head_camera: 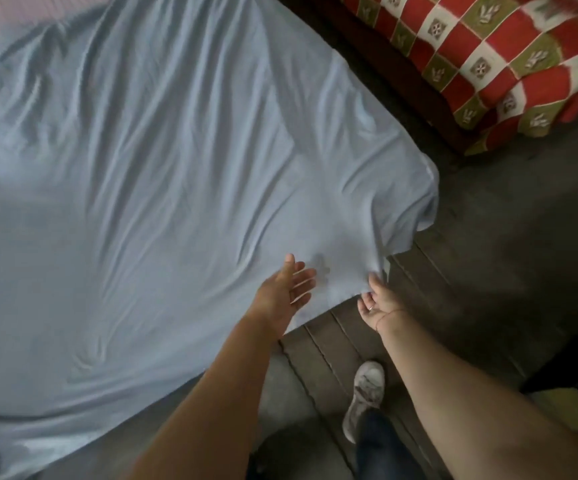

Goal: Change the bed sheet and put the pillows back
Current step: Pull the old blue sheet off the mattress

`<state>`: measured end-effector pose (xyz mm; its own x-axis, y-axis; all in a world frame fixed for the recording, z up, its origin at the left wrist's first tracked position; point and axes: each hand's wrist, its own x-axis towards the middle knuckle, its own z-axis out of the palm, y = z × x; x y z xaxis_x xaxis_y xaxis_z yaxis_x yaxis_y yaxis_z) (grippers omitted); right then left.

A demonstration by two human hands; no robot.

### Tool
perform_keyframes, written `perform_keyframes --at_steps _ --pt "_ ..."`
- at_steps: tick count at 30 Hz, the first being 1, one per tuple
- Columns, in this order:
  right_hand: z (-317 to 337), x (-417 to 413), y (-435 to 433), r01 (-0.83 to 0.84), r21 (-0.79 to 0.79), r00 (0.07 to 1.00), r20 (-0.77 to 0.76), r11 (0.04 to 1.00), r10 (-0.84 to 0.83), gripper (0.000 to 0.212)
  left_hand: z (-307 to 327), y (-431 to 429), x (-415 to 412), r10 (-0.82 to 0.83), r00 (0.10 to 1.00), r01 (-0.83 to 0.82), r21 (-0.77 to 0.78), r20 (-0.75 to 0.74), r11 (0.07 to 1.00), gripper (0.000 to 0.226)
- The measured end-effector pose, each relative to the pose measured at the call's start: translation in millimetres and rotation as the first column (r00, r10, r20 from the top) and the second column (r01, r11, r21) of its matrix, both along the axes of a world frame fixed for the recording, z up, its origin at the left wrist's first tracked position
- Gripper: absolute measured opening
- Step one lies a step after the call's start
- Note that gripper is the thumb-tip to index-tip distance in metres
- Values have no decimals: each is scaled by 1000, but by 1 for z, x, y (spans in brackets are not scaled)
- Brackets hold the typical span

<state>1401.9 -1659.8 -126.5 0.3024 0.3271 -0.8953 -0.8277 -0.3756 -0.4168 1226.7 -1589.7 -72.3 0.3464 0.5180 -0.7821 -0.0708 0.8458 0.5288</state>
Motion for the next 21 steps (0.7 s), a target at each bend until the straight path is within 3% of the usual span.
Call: perform_keyframes --at_steps 6,14,21 --pt "5 47 -10 -348 -137 938 -60 928 343 12 7 4 70 39 996 -40 -3 -81 999 37" --pt "85 152 61 -395 46 918 53 918 392 9 53 33 142 56 985 -59 -11 -162 998 30" --pt "148 217 160 -459 105 882 171 882 439 9 89 118 203 125 988 -120 52 -96 991 23"
